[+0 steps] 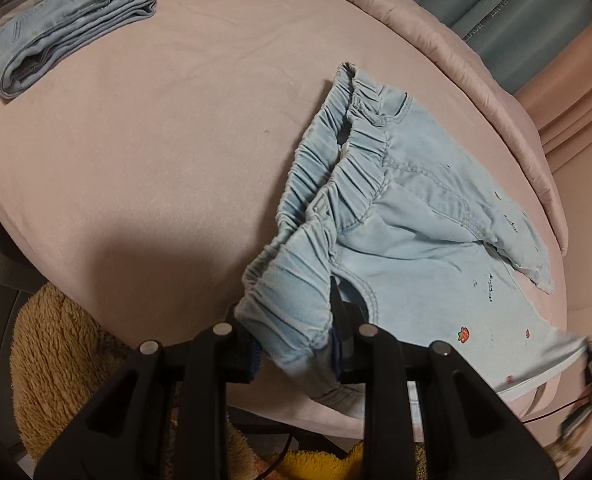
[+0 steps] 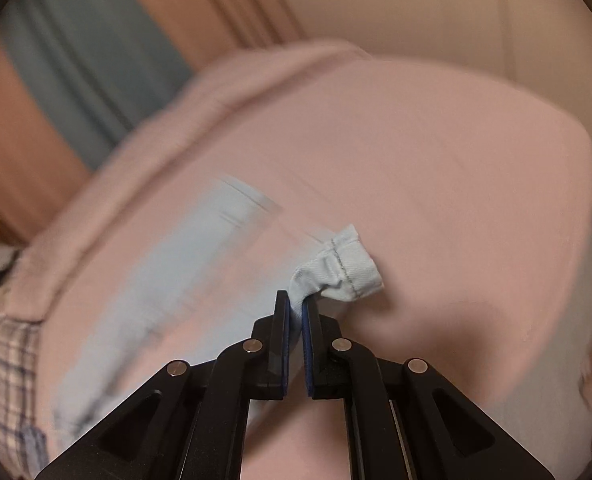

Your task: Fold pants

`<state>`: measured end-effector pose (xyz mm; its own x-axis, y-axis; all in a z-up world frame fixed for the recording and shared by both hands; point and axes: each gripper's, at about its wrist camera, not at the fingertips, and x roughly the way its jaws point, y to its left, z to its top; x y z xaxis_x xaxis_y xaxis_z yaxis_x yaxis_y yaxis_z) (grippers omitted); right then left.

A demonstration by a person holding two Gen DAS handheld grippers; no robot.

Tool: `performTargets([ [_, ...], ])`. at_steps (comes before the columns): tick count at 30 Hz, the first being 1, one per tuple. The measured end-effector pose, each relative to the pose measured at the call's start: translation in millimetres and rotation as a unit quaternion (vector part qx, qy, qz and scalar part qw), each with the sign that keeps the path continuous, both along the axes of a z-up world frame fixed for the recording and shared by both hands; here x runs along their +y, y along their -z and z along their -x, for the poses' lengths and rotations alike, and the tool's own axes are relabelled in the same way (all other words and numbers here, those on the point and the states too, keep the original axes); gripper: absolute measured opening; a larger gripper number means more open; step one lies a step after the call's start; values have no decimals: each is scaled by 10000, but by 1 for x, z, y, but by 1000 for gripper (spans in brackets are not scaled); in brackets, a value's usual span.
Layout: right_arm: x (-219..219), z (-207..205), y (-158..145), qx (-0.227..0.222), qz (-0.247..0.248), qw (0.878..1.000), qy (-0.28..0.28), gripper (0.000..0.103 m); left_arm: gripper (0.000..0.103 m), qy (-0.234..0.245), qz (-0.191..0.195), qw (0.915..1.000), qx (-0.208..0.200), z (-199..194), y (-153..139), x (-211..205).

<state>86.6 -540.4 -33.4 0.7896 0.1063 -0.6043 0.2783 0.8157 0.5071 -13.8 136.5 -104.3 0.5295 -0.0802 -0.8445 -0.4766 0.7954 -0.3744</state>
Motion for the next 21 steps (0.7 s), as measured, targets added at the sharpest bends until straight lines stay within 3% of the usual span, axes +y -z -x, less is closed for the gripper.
performTargets([
  [2, 12, -4, -46, -691, 153, 9972, -249, 6, 26, -5, -4, 10000, -29, 0, -3, 1],
  [4, 19, 6, -69, -1117, 329, 9926, -336, 6, 27, 14, -1, 10000, -33, 0, -2, -3],
  [6, 16, 16, -73, -1208, 386, 9918, -181, 6, 27, 39, 36, 10000, -9, 1, -1, 0],
  [9, -2, 21, -33, -809, 81, 9967, -35, 6, 27, 95, 35, 9999, 38, -1, 1, 0],
  [14, -23, 27, 63, 642, -293, 9970, 308, 6, 27, 162, -40, 9998, 105, -3, 2, -1],
  [17, -26, 31, 80, 919, -336, 9943, 429, 6, 27, 122, -98, 9998, 104, -2, -2, -2],
  [21, -17, 31, 66, 838, -106, 9953, 477, 6, 28, 163, -217, 9995, 157, -3, 1, -5],
])
